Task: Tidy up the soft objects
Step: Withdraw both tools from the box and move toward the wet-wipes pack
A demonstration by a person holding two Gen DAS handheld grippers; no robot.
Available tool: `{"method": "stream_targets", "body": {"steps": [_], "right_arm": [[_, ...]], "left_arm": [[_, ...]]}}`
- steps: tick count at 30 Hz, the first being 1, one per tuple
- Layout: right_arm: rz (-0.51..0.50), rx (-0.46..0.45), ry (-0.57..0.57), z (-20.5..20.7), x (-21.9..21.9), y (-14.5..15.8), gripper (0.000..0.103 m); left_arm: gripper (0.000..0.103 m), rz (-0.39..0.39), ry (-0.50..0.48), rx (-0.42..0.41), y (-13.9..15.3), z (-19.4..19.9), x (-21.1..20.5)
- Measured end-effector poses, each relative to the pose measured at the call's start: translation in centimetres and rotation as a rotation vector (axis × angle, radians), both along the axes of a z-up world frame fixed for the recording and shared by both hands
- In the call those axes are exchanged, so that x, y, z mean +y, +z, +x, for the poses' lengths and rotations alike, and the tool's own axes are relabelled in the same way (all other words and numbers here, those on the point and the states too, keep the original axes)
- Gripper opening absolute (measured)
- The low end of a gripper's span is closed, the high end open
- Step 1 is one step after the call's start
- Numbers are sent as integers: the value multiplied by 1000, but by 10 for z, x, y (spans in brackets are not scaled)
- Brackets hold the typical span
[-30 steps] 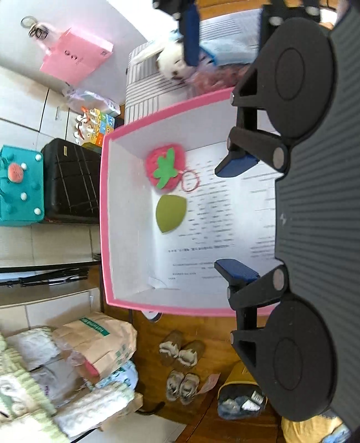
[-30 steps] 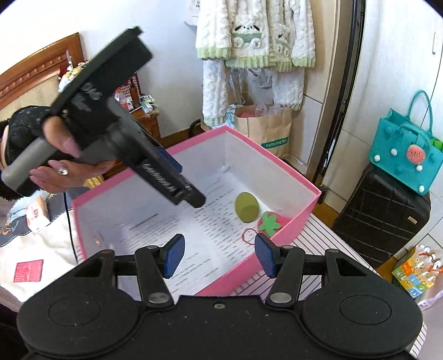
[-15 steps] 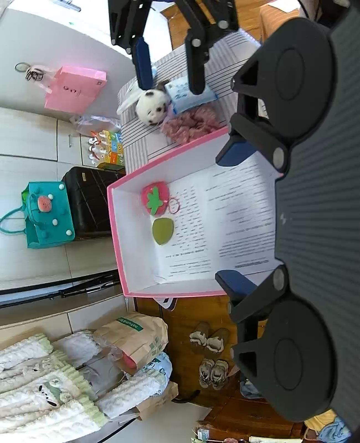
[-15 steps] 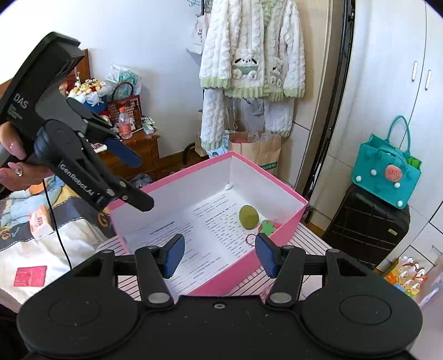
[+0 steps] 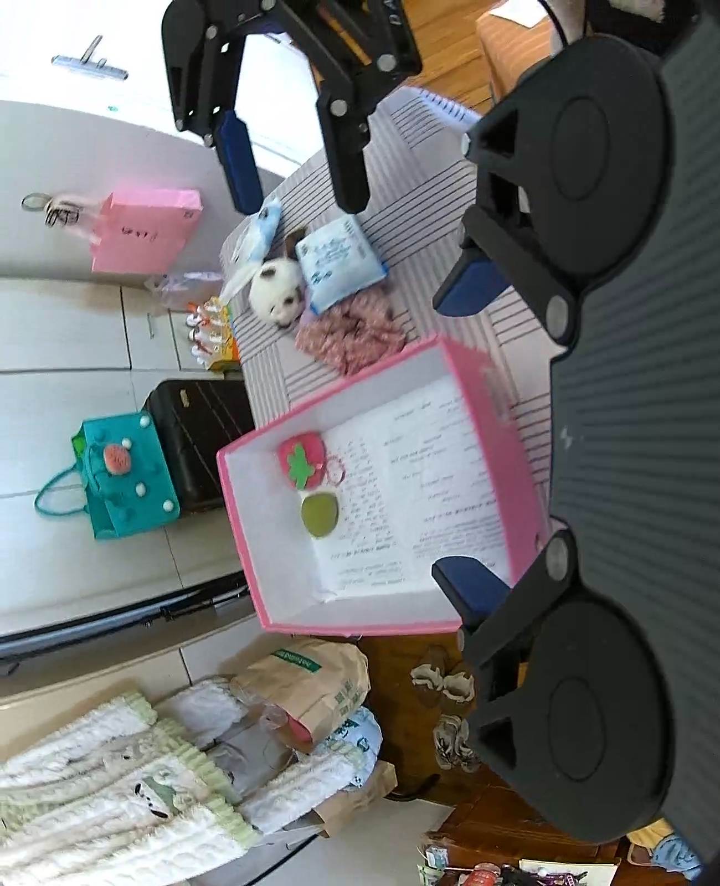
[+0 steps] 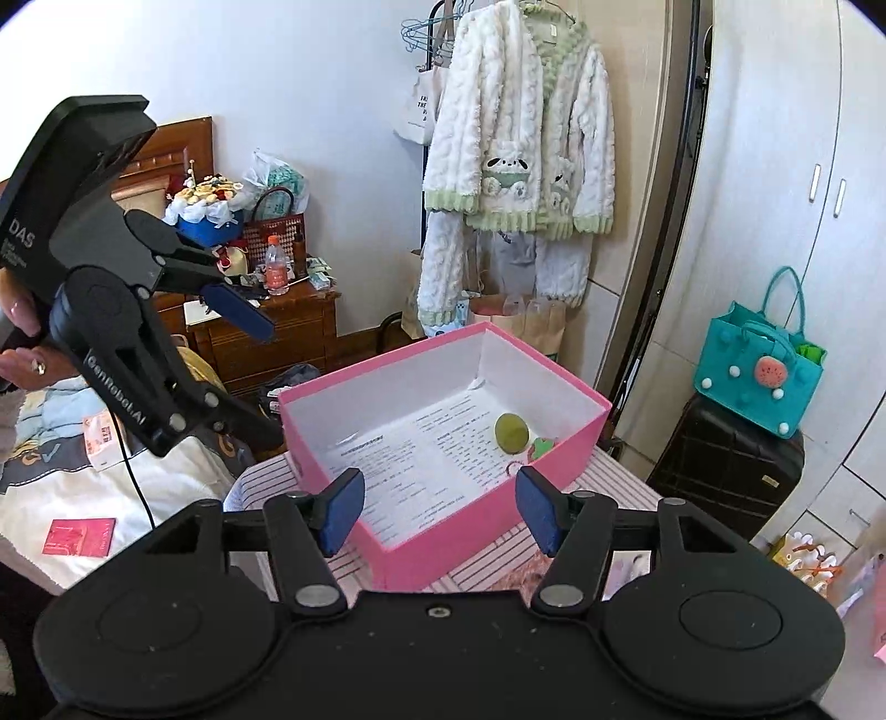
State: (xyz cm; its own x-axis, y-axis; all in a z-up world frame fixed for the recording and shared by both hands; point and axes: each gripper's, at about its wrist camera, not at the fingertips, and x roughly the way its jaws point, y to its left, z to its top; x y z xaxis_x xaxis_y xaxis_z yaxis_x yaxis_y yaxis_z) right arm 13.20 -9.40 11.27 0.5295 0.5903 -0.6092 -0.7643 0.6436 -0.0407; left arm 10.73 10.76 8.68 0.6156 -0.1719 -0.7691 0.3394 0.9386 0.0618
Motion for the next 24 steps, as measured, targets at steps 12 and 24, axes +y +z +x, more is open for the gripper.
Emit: {"method": "stream_targets", "body": {"steps": [12, 24], "right_arm": [[33, 21, -56, -41, -40, -19, 79], [61, 69, -175, -56, -85, -69, 92]], "left_arm": [[100, -8, -71, -17, -19, -38, -32], [101, -64, -72, -69, -76, -49, -65]]}}
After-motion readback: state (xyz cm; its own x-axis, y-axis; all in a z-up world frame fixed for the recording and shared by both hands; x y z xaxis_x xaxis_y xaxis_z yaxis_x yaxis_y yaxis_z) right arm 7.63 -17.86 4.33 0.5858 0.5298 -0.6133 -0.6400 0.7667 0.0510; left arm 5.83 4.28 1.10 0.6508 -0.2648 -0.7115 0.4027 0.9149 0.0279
